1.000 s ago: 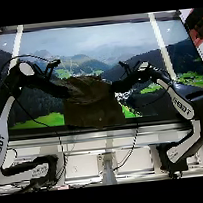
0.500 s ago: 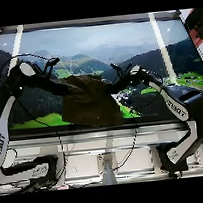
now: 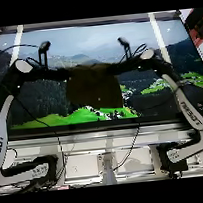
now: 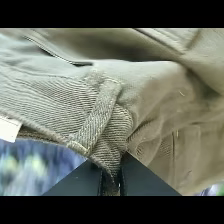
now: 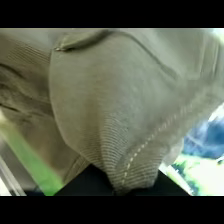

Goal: Fold the clothes and pants, and hang the long-sleeved shirts on hangers.

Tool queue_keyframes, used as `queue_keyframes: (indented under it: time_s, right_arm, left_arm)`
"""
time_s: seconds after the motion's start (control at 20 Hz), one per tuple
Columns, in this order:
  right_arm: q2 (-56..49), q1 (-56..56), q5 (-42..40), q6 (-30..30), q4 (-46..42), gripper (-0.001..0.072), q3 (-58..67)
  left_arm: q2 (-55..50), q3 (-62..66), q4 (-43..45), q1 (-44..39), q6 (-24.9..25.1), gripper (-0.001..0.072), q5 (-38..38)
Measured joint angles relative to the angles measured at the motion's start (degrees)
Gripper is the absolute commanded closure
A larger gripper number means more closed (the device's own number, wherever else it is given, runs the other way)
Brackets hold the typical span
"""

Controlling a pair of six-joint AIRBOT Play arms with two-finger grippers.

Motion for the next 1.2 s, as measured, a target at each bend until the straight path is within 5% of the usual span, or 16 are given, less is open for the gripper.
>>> queue_keyframes:
  time_s: [0.35,0.65,1.2]
  right_arm:
    - [12.35,-3.17,-2.08,1.33,-6.36,0.0678,0.57]
    - [9.31,-3.48,-5.07,6.34,-12.48,0.0678,0.44]
    - [2.54,-3.48,14.47,8.85,-24.87,0.0677,-0.7]
  left_arm:
    - [6.21,0.85,-6.84,-0.24,0.0,0.0669,10.08]
    - [-1.2,0.79,-7.63,-2.43,-0.07,0.0669,12.07]
    - [-12.57,0.76,-0.2,-3.67,-0.24,0.0669,-13.88]
